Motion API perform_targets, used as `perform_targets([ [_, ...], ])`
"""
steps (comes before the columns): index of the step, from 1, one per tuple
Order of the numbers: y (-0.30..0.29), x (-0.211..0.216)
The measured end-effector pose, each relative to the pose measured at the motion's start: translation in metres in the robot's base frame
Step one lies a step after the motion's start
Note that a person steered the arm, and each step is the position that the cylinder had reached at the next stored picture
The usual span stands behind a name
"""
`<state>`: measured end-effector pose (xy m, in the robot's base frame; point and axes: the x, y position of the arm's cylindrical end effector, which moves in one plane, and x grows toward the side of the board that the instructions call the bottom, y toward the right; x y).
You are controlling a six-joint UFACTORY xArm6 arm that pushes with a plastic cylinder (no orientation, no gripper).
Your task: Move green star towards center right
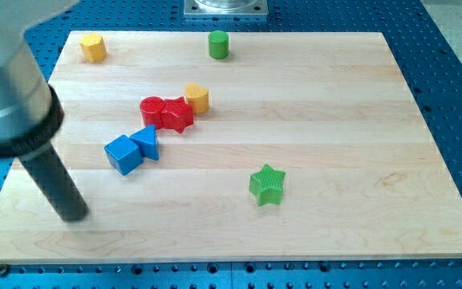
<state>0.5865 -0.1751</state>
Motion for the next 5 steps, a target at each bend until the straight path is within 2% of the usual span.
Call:
perform_targets([
  [1,0.064,0.026],
  [2,0.116,0.019],
  [3,0.146,-0.017],
  [4,0.226,-0.045],
  [5,0.277,-0.051],
])
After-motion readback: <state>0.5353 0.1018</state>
